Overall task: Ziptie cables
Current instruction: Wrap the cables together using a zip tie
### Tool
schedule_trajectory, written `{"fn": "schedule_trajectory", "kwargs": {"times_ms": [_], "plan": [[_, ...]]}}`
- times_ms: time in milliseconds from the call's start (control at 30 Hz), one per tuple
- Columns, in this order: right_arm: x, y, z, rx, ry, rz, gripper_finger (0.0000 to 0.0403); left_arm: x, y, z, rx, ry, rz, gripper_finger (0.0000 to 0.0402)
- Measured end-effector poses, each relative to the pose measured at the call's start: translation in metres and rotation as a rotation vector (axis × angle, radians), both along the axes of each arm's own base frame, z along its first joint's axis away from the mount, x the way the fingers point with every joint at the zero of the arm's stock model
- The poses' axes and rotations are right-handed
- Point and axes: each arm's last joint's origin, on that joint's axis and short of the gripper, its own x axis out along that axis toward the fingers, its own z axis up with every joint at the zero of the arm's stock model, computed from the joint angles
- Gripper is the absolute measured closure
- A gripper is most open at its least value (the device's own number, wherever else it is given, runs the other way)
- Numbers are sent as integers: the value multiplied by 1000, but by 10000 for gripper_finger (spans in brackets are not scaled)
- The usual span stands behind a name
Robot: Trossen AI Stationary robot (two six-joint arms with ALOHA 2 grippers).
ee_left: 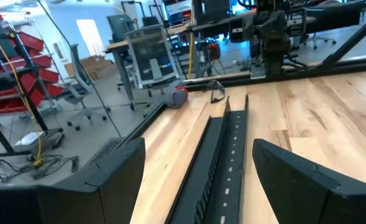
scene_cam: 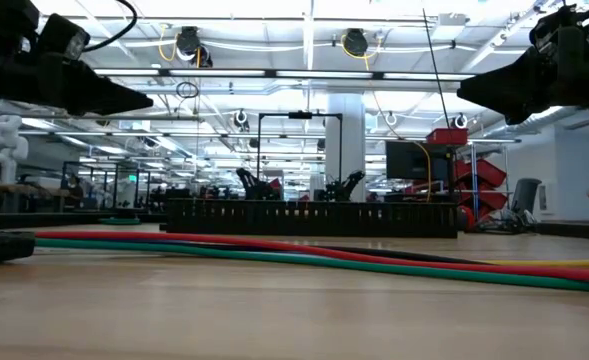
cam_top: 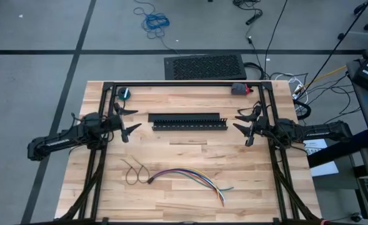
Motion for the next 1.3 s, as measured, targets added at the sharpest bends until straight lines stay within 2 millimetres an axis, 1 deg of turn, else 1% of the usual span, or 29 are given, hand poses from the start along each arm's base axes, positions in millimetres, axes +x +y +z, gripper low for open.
{"fn": "schedule_trajectory", "kwargs": {"times_ms": [100, 167, 233, 300, 367, 433, 533, 600, 667, 800, 900, 1000, 1100, 1300], "plan": [[0, 0, 1, 1, -5, 0, 250, 0, 0, 1, -18, -20, 1, 107], [0, 0, 1, 10, -13, 2, 250, 0, 0, 6, -102, -96, 1, 107], [0, 0, 1, 78, -34, 10, 250, 0, 0, 10, -215, -168, -3, 107], [0, 0, 1, 179, -67, 18, 250, 0, 0, 13, -278, -223, -4, 107], [0, 0, 1, 238, -87, 23, 250, -1, 0, 18, -296, -284, 8, 107], [0, 0, 1, 250, -93, 24, 250, -1, 1, 20, -286, -304, 14, 107], [-1, 0, 7, 254, -161, 22, 250, -2, 1, 21, -270, -310, 12, 107], [-2, -1, 12, 270, -214, 29, 250, -2, 1, 21, -301, -317, 10, 107], [-2, -1, 13, 306, -241, 22, 250, -2, 1, 21, -346, -330, 7, 107], [-2, -2, 15, 363, -281, -4, 250, -1, 0, 20, -373, -326, -15, 107], [-3, -2, 17, 341, -300, -23, 250, -1, 0, 16, -404, -289, -12, 107], [-5, -4, 20, 328, -341, -89, 250, 0, 1, 14, -413, -274, 18, 107], [-5, -6, 19, 328, -328, -140, 250, 0, 1, 14, -414, -275, 19, 107], [-3, -5, 9, 317, -227, -151, 250, 0, 1, 14, -415, -269, 20, 107]]}}
